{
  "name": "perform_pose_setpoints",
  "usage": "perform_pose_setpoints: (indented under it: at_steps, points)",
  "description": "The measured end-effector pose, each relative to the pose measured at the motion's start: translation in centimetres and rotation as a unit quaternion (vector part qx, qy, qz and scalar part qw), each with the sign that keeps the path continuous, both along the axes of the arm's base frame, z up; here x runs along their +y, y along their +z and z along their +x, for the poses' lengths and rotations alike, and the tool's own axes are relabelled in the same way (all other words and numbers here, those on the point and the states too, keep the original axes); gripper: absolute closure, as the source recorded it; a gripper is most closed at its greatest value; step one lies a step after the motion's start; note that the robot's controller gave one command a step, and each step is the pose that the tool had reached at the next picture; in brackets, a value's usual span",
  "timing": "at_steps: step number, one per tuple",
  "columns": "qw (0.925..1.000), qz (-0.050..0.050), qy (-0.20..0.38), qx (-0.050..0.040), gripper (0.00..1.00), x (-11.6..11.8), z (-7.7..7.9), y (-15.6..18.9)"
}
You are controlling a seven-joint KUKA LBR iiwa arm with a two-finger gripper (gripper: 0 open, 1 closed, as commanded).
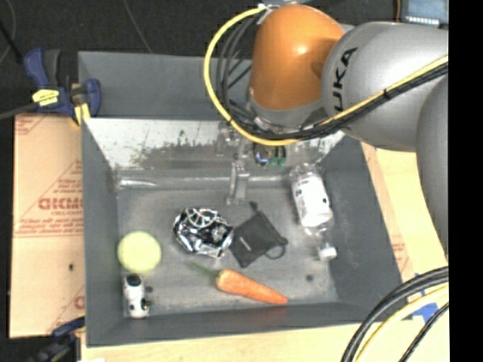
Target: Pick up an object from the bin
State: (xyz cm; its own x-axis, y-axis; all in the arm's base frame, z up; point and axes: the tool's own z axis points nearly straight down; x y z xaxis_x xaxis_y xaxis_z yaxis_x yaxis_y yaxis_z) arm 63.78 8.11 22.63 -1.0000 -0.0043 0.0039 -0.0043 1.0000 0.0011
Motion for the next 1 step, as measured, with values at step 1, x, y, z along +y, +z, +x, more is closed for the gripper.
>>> perform_pose_setpoints:
  at_steps: [1]
  points:
    - [1.0000, 0.000, -0.001, -0.0042, 0.00, -0.02, 0.12, 0.55]
